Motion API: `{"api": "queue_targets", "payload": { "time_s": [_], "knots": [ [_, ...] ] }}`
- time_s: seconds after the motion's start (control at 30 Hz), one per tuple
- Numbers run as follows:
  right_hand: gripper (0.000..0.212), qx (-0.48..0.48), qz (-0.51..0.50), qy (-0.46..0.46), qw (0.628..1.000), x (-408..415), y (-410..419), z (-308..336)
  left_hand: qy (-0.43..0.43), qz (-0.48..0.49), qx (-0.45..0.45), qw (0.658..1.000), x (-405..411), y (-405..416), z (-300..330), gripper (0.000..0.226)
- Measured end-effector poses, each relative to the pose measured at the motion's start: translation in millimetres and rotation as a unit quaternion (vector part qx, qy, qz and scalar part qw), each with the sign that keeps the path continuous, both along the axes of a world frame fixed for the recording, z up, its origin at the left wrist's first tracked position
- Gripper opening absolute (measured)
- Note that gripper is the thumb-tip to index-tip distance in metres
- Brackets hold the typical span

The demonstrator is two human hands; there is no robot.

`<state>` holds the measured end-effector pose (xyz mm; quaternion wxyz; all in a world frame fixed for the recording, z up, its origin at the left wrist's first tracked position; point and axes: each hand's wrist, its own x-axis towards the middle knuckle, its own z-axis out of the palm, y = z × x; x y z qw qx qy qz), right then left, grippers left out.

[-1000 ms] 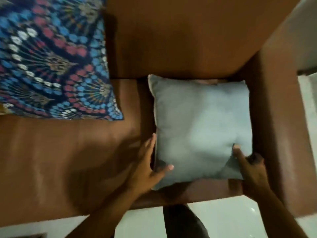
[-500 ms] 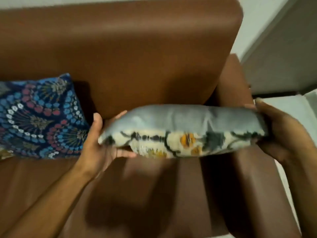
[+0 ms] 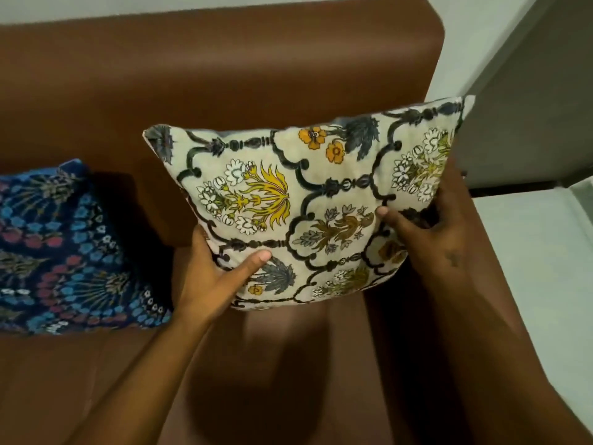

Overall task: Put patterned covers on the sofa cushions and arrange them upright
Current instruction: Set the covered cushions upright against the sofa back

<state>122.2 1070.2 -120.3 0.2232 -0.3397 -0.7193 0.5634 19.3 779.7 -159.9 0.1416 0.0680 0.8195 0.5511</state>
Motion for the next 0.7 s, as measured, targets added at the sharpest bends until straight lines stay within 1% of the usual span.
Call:
{"api": "queue_targets", "payload": {
  "time_s": [0.07,0.13,0.2,0.27,0.3,0.33,0.43,0.47,0.53,0.57,0.6,0.63,0.67,0.7],
  "knots": [
    [0.076,-0.009,0.013,0.001,1.000,7,-4,-3,-0.002,0.026,-0.032,0.999,0,-4,-5,0.115],
    [0.077,-0.041,0.021,-0.047,0.998,31,-17,-22,0.012,0.042,-0.077,0.996,1,-9,-11,0.124],
    [0.083,-0.047,0.033,-0.152,0.987,62,-32,-49,0.007,0.066,-0.081,0.994,5,-10,-10,0.141],
    [0.094,-0.067,0.079,-0.272,0.957,76,-39,-77,0.021,0.067,-0.077,0.995,9,-9,-8,0.151],
    [0.097,-0.089,0.088,-0.312,0.942,74,-39,-90,0.040,0.051,-0.083,0.994,9,-8,-6,0.154],
    [0.093,-0.104,0.090,-0.317,0.938,68,-34,-104,0.062,0.030,-0.089,0.994,5,-5,-4,0.156],
    [0.065,-0.119,0.073,-0.262,0.955,39,-25,-118,0.097,-0.008,-0.084,0.992,-14,12,15,0.162],
    [0.058,-0.131,0.073,-0.245,0.958,35,-28,-121,0.109,-0.024,-0.073,0.991,-19,20,25,0.162],
    [0.052,-0.130,0.070,-0.249,0.957,30,-49,-124,0.176,-0.078,-0.060,0.980,-28,40,53,0.155],
    [0.056,-0.116,0.068,-0.258,0.957,35,-63,-126,0.214,-0.110,-0.066,0.968,-32,53,69,0.151],
    [0.067,-0.115,0.062,-0.259,0.957,41,-79,-127,0.248,-0.137,-0.076,0.956,-38,66,84,0.146],
    [0.079,-0.141,0.048,-0.245,0.958,45,-93,-127,0.269,-0.162,-0.092,0.945,-46,80,98,0.141],
    [0.087,-0.168,0.022,-0.239,0.956,49,-105,-130,0.280,-0.184,-0.107,0.936,-53,92,107,0.136],
    [0.089,-0.180,-0.003,-0.234,0.956,48,-111,-133,0.286,-0.199,-0.123,0.929,-60,101,113,0.133]
  ]
}}
